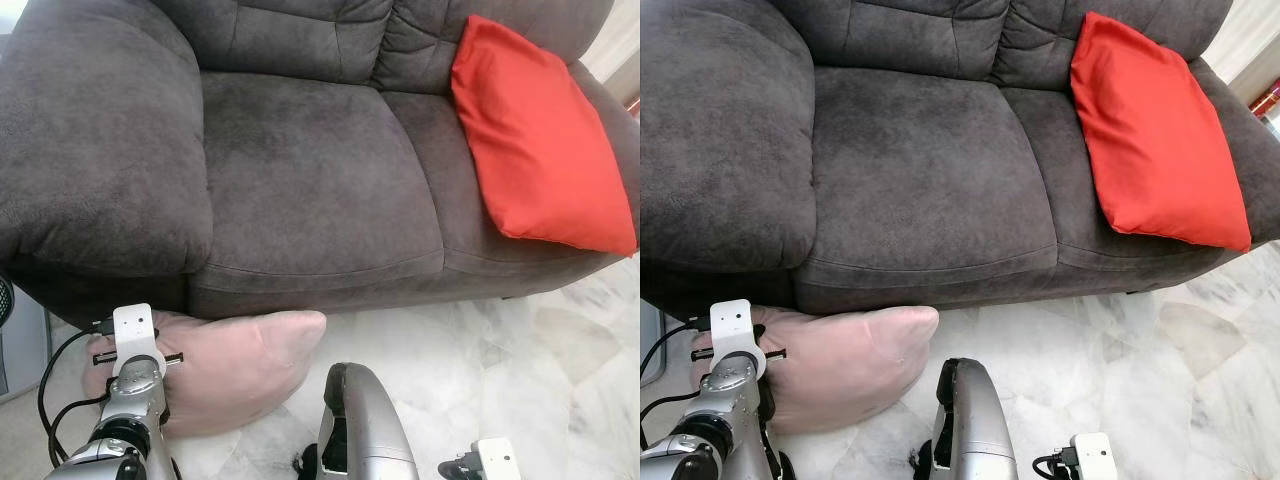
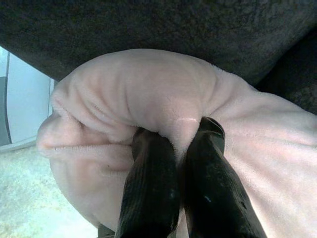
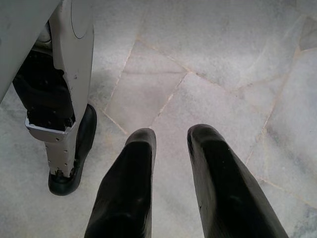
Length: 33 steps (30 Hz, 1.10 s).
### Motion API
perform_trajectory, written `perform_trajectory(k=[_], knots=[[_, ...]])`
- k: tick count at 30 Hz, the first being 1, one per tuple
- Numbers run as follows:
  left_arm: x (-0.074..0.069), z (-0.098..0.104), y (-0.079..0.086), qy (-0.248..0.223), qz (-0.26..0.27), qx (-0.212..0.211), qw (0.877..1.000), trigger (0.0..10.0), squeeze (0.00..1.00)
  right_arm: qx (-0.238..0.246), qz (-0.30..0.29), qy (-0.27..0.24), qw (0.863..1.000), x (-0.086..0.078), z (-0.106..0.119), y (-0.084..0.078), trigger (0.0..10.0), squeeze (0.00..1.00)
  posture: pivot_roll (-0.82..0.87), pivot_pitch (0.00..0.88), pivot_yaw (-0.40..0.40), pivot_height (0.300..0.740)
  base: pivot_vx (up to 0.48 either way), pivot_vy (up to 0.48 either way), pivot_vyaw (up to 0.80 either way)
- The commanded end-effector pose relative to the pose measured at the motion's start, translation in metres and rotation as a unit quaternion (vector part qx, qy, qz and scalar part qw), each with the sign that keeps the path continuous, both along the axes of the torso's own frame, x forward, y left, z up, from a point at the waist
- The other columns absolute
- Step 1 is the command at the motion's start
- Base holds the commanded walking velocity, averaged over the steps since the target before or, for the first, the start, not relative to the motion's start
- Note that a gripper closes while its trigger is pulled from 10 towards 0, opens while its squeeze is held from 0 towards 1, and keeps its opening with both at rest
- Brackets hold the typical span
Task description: Move the pillow to the sofa from floor
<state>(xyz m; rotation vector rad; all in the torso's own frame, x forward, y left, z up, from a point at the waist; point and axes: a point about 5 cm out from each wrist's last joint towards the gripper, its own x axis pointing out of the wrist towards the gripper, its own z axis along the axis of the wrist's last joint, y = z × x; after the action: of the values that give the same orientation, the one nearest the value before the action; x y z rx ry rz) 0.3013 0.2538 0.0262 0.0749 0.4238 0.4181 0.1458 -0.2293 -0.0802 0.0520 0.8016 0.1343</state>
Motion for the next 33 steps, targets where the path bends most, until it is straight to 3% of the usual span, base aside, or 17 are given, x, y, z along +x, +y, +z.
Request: perform_trajectory(k=[1, 13, 14, 15, 19, 33], knots=[[-0.006, -0.013, -0.011, 0.024, -0.014, -0.02, 0.999, 0.0, 0.0, -0.008, -0.013, 0.018, 1.0, -0.009, -0.002, -0.009, 10.0, 0.0, -0.02, 0.206, -0.335, 0.5, 0.0, 0.0, 0.0], [-0.002, -0.011, -0.017, 0.019, -0.031, -0.026, 0.999, 0.0, 0.0, -0.003, -0.017, 0.017, 1.0, -0.004, -0.002, -0.004, 10.0, 0.0, -0.01, 0.19, -0.315, 0.5, 0.0, 0.0, 0.0], [-0.001, -0.01, -0.018, 0.016, -0.031, -0.026, 0.999, 0.9, 0.0, -0.003, -0.017, 0.017, 1.0, -0.004, -0.002, -0.004, 10.0, 0.0, 0.0, 0.188, -0.312, 0.5, 0.0, 0.0, 0.0], [-0.001, -0.009, -0.019, 0.009, -0.032, -0.026, 0.999, 10.0, 0.0, -0.002, -0.018, 0.017, 1.0, -0.004, -0.002, -0.003, 10.0, 0.0, 0.0, 0.186, -0.308, 0.5, 0.0, 0.0, 0.0], [-0.001, -0.009, -0.023, -0.003, -0.037, -0.02, 0.999, 10.0, 0.0, 0.001, -0.02, 0.019, 1.0, -0.002, -0.003, -0.001, 10.0, 0.0, 0.01, 0.184, -0.301, 0.5, 0.0, 0.0, 0.0], [-0.004, -0.012, -0.037, -0.021, -0.047, -0.031, 0.998, 10.0, 0.0, 0.014, -0.03, 0.019, 0.999, 0.003, -0.004, 0.009, 10.0, 0.0, 0.05, 0.169, -0.259, 0.5, -0.323, 0.0, 0.0]])
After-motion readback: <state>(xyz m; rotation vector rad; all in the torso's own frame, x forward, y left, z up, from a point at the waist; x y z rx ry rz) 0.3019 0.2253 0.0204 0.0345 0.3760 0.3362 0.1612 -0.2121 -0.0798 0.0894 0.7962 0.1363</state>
